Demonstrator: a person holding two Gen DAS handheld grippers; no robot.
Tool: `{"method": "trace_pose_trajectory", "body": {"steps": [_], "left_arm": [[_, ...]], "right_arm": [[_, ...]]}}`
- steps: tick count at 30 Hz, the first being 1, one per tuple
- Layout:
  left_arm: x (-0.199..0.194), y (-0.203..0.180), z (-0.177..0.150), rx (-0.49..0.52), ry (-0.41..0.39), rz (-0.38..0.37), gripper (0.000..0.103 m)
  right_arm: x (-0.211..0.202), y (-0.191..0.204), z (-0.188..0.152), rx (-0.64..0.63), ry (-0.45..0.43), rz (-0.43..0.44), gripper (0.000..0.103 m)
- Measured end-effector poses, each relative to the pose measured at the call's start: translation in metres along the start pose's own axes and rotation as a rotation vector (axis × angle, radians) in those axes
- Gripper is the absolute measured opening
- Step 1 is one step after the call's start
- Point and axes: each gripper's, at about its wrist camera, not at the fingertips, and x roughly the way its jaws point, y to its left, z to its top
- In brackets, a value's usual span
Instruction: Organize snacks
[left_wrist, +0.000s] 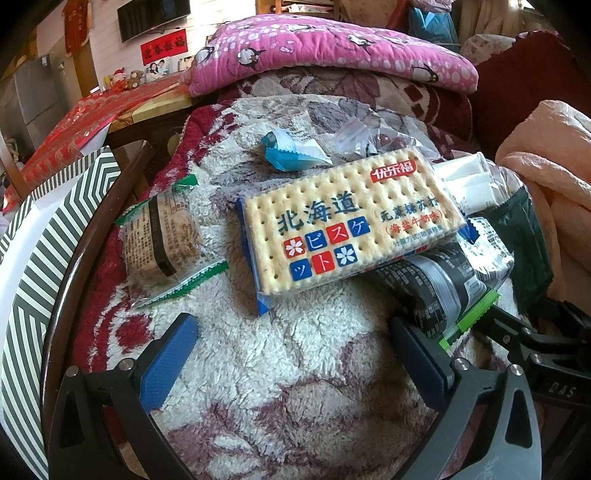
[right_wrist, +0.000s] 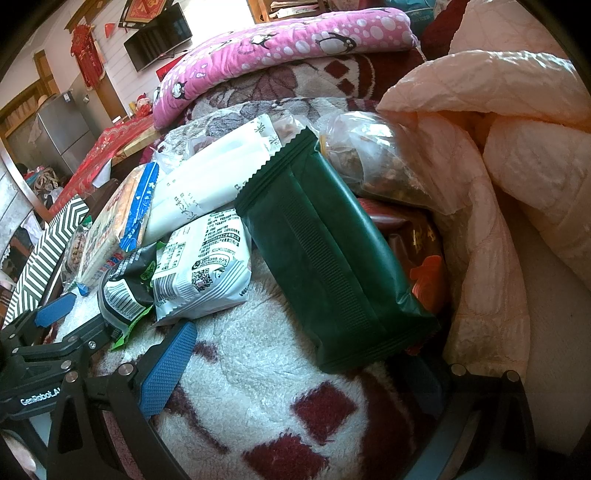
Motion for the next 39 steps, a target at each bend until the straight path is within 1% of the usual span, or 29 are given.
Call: {"method": "trace_pose_trajectory", "body": {"steps": [6,9,10,12,16,17,18,21,23,26,28,30,32,34,36,39], "left_arm": [[-0.005,-0.002,0.000,0.017,0.022,-0.002,0.103],[-0.014,-0.004,-0.001,0.041,0.018,-0.019,0.103],[-0.019,-0.003,-0.002,0.043,0.009,-0.024,0.103],[-0.031,-0.002,-0.001,0.049,-0.023,-0.038,0.103],[-0.067,0.000,0.007,0.084,-0.146,-0.044,0.103],[-0.074,0.001,0.011,0.091,-0.169,-0.045,0.103],[-0.078,0.003,0.013,0.097,-0.171,-0.042,0.103],[-0.089,0.009,0.027,0.110,-0.168,-0.041,0.103],[-0.095,0.019,0.038,0.098,-0.161,-0.059,0.103],[-0.102,0.039,0.056,0.079,-0.128,-0.079,0.103],[-0.108,0.049,0.062,0.076,-0.120,-0.080,0.103],[-0.110,0.058,0.067,0.079,-0.119,-0.063,0.103],[-0.107,0.070,0.071,0.069,-0.103,-0.055,0.103],[-0.101,0.083,0.072,0.035,-0.073,-0.056,0.103],[-0.094,0.093,0.073,0.002,-0.041,-0.080,0.103],[-0.083,0.099,0.072,0.002,-0.009,-0.086,0.103]], "right_arm": [[0.001,0.002,-0.001,-0.002,0.002,-0.010,0.103],[0.001,0.003,-0.001,0.000,0.009,-0.018,0.103],[0.001,0.003,0.000,0.001,0.014,-0.019,0.103],[0.002,0.004,0.004,0.004,0.053,-0.024,0.103],[-0.004,0.008,0.012,0.032,0.166,-0.066,0.102],[-0.010,0.013,0.013,0.027,0.179,-0.075,0.103],[-0.016,0.016,0.013,0.015,0.174,-0.077,0.102],[-0.043,0.032,0.017,-0.051,0.133,-0.082,0.103],[-0.064,0.042,0.024,-0.070,0.100,-0.054,0.102],[-0.086,0.054,0.032,-0.082,0.063,-0.021,0.103],[-0.098,0.067,0.038,-0.131,0.038,-0.008,0.103],[-0.100,0.080,0.043,-0.176,0.036,-0.008,0.103],[-0.097,0.092,0.048,-0.204,0.062,-0.005,0.103],[-0.093,0.099,0.054,-0.209,0.069,0.022,0.103],[-0.092,0.104,0.060,-0.206,0.063,0.051,0.103],[-0.093,0.105,0.068,-0.193,0.047,0.116,0.103]]}}
